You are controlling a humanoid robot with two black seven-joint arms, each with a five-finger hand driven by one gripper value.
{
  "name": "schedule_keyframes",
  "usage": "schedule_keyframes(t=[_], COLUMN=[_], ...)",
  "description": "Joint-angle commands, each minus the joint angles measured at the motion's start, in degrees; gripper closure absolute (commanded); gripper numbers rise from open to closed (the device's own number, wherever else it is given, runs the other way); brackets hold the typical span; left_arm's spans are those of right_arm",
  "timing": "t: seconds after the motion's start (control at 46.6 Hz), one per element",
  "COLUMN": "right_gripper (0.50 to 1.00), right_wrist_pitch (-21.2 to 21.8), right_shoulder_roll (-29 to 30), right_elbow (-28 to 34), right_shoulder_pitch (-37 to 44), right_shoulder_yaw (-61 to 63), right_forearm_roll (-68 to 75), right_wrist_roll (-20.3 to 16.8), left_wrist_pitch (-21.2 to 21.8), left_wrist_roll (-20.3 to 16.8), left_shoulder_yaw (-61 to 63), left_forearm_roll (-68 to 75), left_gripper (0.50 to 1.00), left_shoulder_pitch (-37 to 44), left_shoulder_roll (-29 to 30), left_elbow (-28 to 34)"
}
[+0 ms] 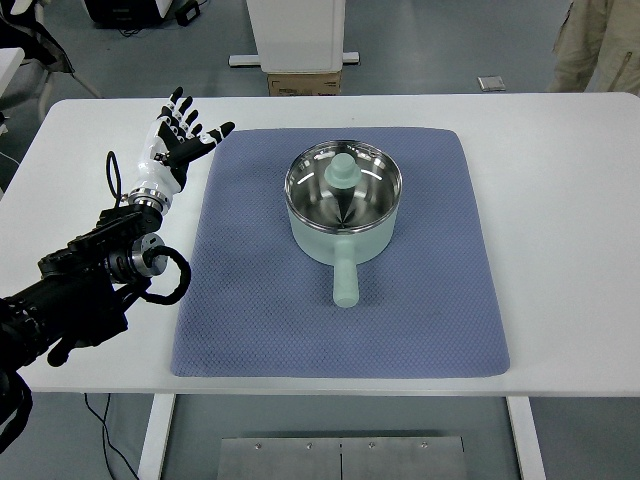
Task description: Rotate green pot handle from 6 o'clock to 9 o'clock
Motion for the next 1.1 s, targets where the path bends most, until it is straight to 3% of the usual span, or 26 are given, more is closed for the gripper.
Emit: schedule_keyframes(t=[0.0,1.074], right_gripper=[0.5,0.5], right_wrist_pitch=[0.0,0.0], right_shoulder_roll=[0.0,0.0], right_elbow=[0.0,0.0], right_shoulder_pitch=[0.0,0.0], right_shoulder_yaw=[0.0,0.0], right_forearm_roll=[0.0,0.0], right_wrist_roll=[0.0,0.0], left_wrist_pitch=[0.0,0.0], left_wrist_roll=[0.0,0.1], left_shoulder_yaw=[0.0,0.0], left_forearm_roll=[0.0,0.9], left_gripper=[0.5,0.5], left_shoulder_pitch=[0.0,-0.5], left_shoulder_roll=[0.2,0.2], left_elbow=[0.0,0.0])
